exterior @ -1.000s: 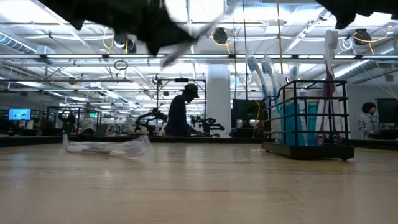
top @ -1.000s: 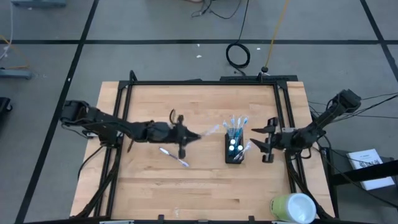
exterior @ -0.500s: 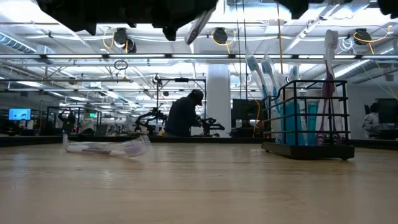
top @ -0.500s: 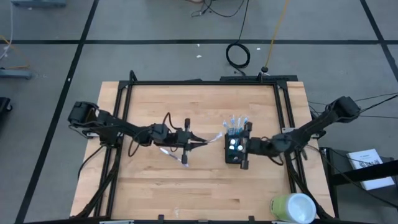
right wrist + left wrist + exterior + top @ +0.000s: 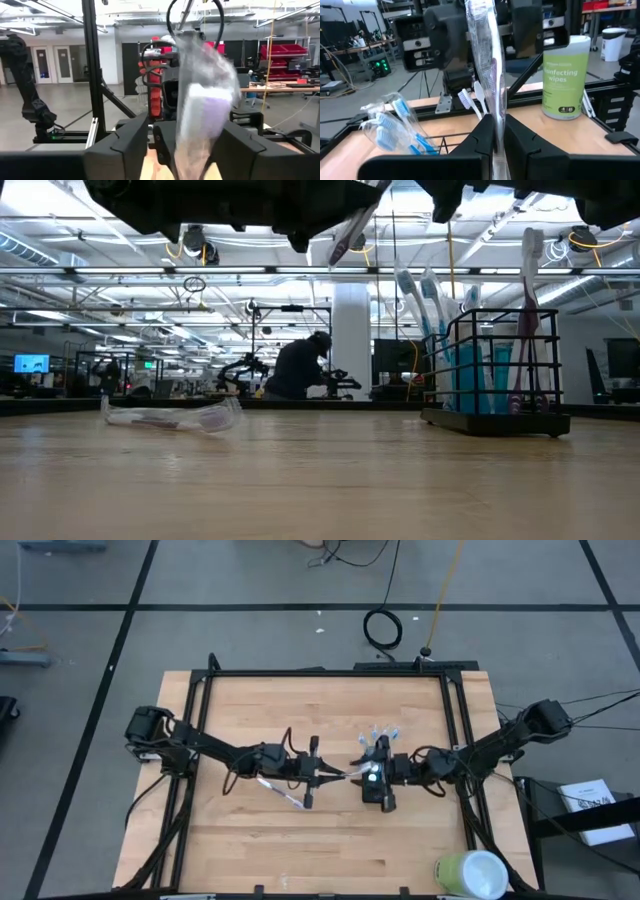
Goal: Pick & Place toothbrushing station
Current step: Put the purple toothbrush into the black organizer
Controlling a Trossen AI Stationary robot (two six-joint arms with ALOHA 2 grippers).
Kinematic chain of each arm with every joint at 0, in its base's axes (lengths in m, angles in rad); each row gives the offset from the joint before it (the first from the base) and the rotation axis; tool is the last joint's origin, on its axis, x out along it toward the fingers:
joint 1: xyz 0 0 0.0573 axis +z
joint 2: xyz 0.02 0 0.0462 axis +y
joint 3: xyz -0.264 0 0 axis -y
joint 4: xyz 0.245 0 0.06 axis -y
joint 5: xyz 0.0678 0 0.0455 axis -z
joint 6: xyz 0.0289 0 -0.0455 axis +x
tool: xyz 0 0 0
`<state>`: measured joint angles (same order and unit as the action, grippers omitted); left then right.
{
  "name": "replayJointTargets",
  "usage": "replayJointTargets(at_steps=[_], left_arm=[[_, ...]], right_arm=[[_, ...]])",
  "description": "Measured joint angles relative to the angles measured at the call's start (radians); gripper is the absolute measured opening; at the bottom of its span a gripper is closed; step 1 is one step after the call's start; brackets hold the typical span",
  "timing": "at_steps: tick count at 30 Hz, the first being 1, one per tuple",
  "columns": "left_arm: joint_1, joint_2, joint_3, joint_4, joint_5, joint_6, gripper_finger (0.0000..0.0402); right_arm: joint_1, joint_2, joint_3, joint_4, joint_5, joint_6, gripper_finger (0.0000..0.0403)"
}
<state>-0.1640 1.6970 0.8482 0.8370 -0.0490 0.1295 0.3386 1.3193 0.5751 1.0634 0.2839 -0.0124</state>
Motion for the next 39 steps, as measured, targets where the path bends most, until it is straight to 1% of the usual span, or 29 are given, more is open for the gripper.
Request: replayJointTargets(at_steps=[6,18,20,23,25,27,32,36,39], left_arm=[[0.000,0.000,0.000,-0.002,-0.003,-0.001,0.0020],[0.002,0.000,0.000,-0.002,-0.003,-0.013,0.0029],[0.002,0.000,0.000,-0.002,-0.003,-0.034,0.0030],[0.002,0.000,0.000,-0.002,-0.005,-0.080,0.0039],[0.002,0.000,0.000,-0.002,-0.012,-0.114,0.0057],[-0.002,0.000,0.000,-0.002,-0.014,-0.120,0.0083],[-0.029,0.000,0.001,-0.002,-0.018,-0.112,0.0166],[-0.041,-0.018,0.001,-0.017,-0.019,-0.109,0.0220],[-0.044,-0.069,0.001,-0.112,-0.013,-0.070,0.0247]], right_arm=[[0.000,0.000,0.000,-0.006,-0.001,-0.026,0.0137],[0.000,0.000,0.000,-0.016,-0.001,-0.062,0.0017],[0.001,0.000,0.000,-0.016,-0.001,-0.062,0.0009],[0.001,0.000,0.000,-0.016,0.000,-0.053,0.0014],[0.001,-0.003,0.000,-0.019,0.000,-0.053,0.0015],[0.001,-0.007,0.000,-0.020,0.000,-0.053,0.0011],[0.001,-0.021,0.000,-0.035,0.001,-0.055,0.0009],[0.007,-0.075,-0.001,-0.104,0.029,-0.050,0.0010],[0.034,-0.142,-0.002,-0.176,0.037,-0.003,0.0008]])
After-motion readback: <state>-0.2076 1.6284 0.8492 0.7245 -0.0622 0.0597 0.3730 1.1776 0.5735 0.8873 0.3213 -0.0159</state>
